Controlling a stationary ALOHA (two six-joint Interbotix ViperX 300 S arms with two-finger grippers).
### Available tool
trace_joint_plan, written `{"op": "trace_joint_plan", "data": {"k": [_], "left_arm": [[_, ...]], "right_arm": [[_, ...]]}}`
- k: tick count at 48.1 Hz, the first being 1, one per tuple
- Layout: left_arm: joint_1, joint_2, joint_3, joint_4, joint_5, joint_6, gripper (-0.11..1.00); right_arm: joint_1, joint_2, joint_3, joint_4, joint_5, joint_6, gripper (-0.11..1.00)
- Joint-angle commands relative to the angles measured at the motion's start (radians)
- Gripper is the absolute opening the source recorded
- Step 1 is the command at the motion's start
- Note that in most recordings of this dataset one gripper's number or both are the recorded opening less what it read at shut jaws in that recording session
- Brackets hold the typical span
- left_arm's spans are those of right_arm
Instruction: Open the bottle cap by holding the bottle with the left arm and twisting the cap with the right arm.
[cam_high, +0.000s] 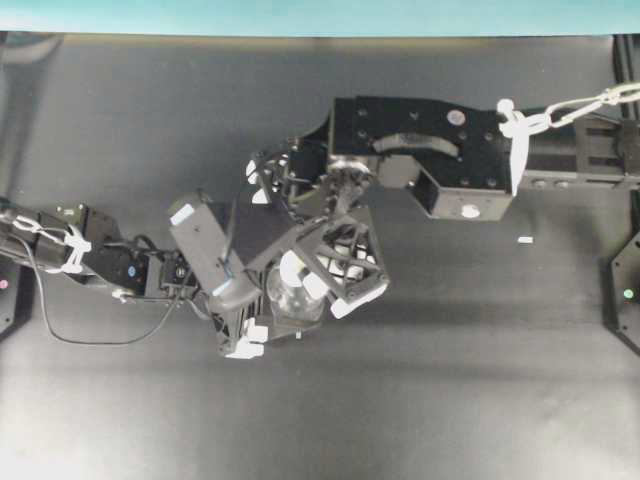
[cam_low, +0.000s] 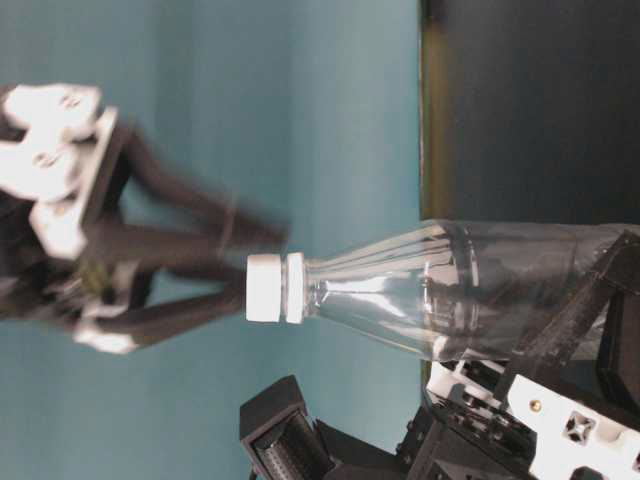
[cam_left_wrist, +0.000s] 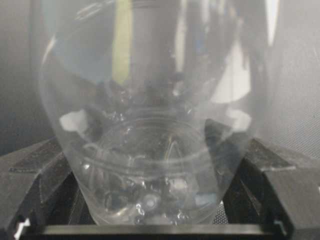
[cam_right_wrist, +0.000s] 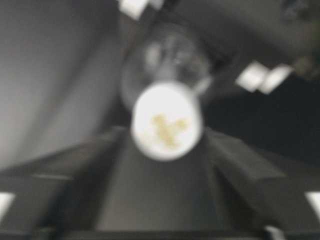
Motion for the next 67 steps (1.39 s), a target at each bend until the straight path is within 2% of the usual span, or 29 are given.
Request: {"op": "trace_joint_plan", "data": {"k": [1,4,10,15,18,25,28,30,33,37,46,54,67], "left_arm": [[0.0,-0.005,-0.003,0.003,-0.002,-0.002,0.82],[0.002,-0.005,-0.003,0.003,0.005,-0.002,0.82],[0.0,-0.005,-0.003,0.003,0.017,-0.003,0.82],[-0.002,-0.005,-0.005,0.003,0.017,-0.003,0.82],[-0.002,-0.005,-0.003,0.003,0.017,-0.005,0.82],[-0.003,-0.005,-0.005,0.003,0.017,-0.011,0.82],[-0.003,-0.006,-0.003,0.003,0.017,-0.012,0.82],[-0.003,-0.005,-0.003,0.003,0.017,-0.014,0.82],[-0.005,-0.006,-0.003,0.003,0.017,-0.015,0.82],[-0.005,-0.006,-0.003,0.003,0.017,-0.014,0.82],[-0.003,-0.006,-0.005,0.003,0.017,-0.015,0.82],[-0.003,-0.006,-0.006,0.003,0.017,-0.014,0.82],[-0.005,-0.006,-0.005,0.003,0.017,-0.015,0.82]], "right_arm": [[-0.002,-0.029,0.017,0.002,-0.029,-0.005,0.73],[-0.002,-0.046,0.04,0.002,-0.049,0.002,0.79],[-0.002,-0.089,0.083,-0.025,-0.075,0.06,0.79],[-0.005,-0.132,0.109,-0.051,-0.078,0.149,0.79],[-0.008,-0.153,0.109,-0.054,-0.081,0.224,0.79],[-0.009,-0.172,0.063,-0.054,-0.061,0.509,0.79],[-0.009,-0.16,0.021,-0.054,-0.038,0.664,0.79],[-0.009,-0.143,-0.017,-0.054,-0.006,0.802,0.79],[-0.009,-0.121,-0.067,-0.054,0.043,0.95,0.79],[-0.002,-0.083,-0.137,-0.052,0.107,1.094,0.79],[0.034,-0.014,-0.255,-0.049,0.133,1.238,0.79],[0.038,0.035,-0.293,-0.046,0.133,1.35,0.79],[0.037,0.083,-0.27,-0.043,0.141,1.367,0.79]]}}
